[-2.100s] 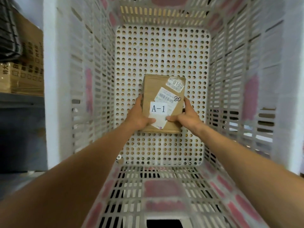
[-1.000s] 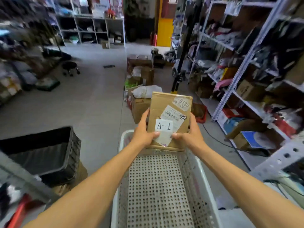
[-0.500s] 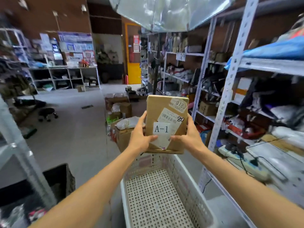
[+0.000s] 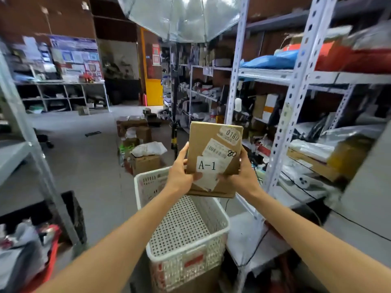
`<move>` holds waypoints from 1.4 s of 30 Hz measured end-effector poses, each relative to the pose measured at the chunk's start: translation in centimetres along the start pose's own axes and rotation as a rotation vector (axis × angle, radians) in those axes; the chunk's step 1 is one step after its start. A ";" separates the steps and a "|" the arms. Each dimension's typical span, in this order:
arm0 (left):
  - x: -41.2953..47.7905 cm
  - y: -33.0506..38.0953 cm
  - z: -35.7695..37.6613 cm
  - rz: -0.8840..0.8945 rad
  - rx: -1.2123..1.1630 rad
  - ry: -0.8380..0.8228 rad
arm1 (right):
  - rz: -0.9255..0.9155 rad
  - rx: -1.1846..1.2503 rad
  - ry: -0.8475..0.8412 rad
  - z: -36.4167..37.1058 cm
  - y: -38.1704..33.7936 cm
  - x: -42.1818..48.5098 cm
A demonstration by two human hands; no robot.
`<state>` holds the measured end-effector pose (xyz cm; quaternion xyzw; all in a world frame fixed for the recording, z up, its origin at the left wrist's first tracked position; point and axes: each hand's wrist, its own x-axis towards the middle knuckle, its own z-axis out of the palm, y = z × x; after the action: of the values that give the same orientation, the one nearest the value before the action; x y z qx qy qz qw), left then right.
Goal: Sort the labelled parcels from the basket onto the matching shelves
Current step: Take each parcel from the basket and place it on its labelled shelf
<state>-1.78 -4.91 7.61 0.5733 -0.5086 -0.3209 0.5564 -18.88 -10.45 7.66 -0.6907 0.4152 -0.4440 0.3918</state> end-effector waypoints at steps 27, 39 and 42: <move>-10.5 9.6 46.3 0.279 -0.218 -0.778 | 0.195 -0.287 0.858 -40.6 5.3 -23.8; -16.1 19.0 67.3 0.369 -0.439 -1.348 | 0.453 -0.609 1.385 -53.9 1.9 -31.8; -17.6 19.8 71.4 0.368 -0.470 -1.455 | 0.472 -0.595 1.465 -56.2 2.2 -33.2</move>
<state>-77.80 -7.87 10.69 -0.0069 -0.7508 -0.6174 0.2345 -80.81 9.72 12.93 -0.1957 0.7999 -0.5594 -0.0948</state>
